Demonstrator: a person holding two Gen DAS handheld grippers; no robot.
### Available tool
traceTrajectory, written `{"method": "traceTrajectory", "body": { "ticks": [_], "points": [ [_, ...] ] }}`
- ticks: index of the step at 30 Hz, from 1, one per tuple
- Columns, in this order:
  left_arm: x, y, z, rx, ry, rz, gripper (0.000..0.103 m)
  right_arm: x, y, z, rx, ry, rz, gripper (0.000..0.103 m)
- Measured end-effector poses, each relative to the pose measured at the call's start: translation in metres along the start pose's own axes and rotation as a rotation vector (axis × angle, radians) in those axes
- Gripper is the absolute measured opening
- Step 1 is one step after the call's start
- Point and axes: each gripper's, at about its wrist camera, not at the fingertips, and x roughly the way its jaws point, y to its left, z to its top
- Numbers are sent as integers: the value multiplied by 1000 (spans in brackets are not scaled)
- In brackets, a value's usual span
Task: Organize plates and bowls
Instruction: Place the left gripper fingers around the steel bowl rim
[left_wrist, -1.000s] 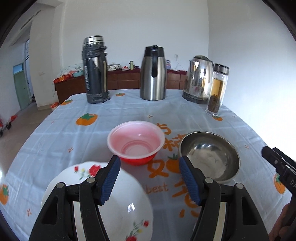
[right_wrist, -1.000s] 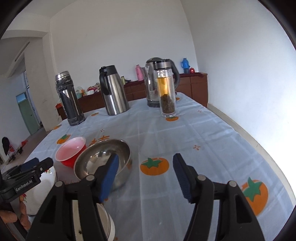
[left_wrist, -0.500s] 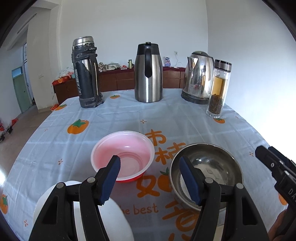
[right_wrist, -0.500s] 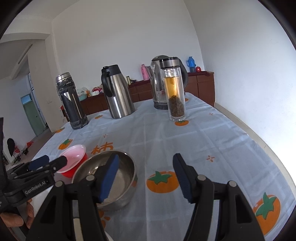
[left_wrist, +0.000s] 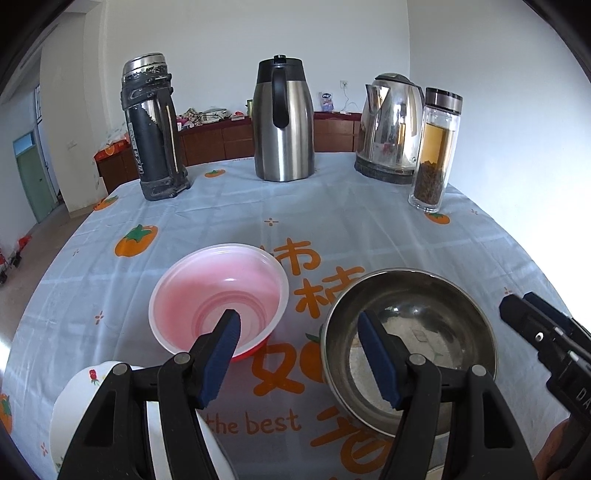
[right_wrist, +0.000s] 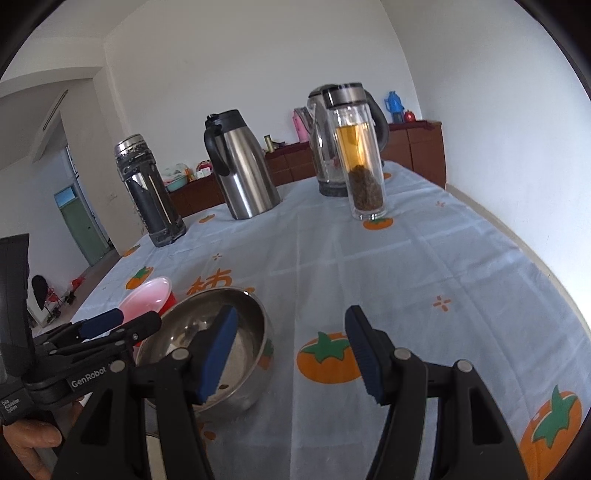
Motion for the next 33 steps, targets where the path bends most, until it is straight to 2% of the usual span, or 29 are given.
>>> {"method": "traceTrajectory", "body": {
  "ticks": [4, 10, 19, 25, 30, 33],
  "points": [
    [6, -1, 1, -13, 27, -23, 68, 5, 3, -2, -11, 22, 12, 63],
    [11, -5, 0, 1, 40, -13, 68, 11, 4, -4, -19, 46, 1, 63],
    [17, -7, 2, 19, 67, -20, 68, 24, 5, -6, -13, 92, 12, 58],
    [25, -7, 3, 14, 104, -34, 68, 31, 7, -6, -13, 116, 14, 53],
    [30, -9, 2, 10, 141, -79, 68, 36, 8, -8, -13, 137, 6, 43],
    [32, -7, 4, 6, 149, -87, 66, 37, 7, -8, -8, 143, 15, 40]
  ]
}}
